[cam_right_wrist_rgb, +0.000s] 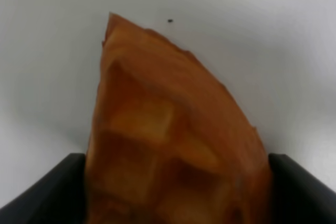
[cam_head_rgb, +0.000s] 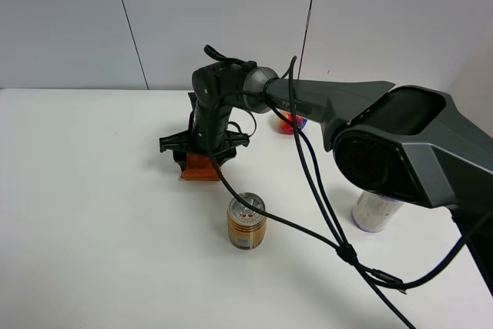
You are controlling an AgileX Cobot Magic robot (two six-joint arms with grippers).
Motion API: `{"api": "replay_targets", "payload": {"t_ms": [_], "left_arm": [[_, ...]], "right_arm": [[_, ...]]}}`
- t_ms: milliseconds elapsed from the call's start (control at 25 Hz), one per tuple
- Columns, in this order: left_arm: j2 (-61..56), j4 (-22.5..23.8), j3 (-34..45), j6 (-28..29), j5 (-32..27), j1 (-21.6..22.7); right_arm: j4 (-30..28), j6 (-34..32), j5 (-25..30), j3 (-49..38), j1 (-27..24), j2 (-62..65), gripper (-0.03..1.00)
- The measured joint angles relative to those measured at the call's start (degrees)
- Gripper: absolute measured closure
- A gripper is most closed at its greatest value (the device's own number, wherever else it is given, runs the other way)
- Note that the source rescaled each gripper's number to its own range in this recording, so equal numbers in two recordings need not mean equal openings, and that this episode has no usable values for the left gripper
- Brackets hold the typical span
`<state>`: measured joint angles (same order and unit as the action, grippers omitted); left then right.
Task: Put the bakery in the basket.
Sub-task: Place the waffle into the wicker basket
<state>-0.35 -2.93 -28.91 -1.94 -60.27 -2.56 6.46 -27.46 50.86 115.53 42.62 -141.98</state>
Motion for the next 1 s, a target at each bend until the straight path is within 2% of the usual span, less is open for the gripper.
{"api": "replay_targets", "payload": {"t_ms": [160, 320, 560, 680, 840, 1000], "left_arm": [[0.0, 0.0, 0.0, 0.0, 0.0, 0.0], [0.0, 0.0, 0.0, 0.0, 0.0, 0.0], [0.0, 0.0, 0.0, 0.0, 0.0, 0.0], [0.0, 0.0, 0.0, 0.0, 0.0, 0.0], [0.0, 0.0, 0.0, 0.0, 0.0, 0.0], [0.0, 0.0, 0.0, 0.0, 0.0, 0.0]], "right_arm": [[1.7, 0.8, 0.7, 0.9, 0.0, -0.1, 0.97], [0.9, 3.9, 3.2, 3.9, 0.0, 1.3, 0.97], [-10.6, 5.0, 8.2, 5.8, -0.3, 12.1, 0.97], [-14.7, 5.1, 12.4, 5.8, -2.0, 18.9, 0.97], [-19.3, 6.2, 17.7, 5.8, -6.2, 27.0, 0.97], [-22.3, 9.0, 18.5, 4.1, -11.5, 34.9, 0.97]]}}
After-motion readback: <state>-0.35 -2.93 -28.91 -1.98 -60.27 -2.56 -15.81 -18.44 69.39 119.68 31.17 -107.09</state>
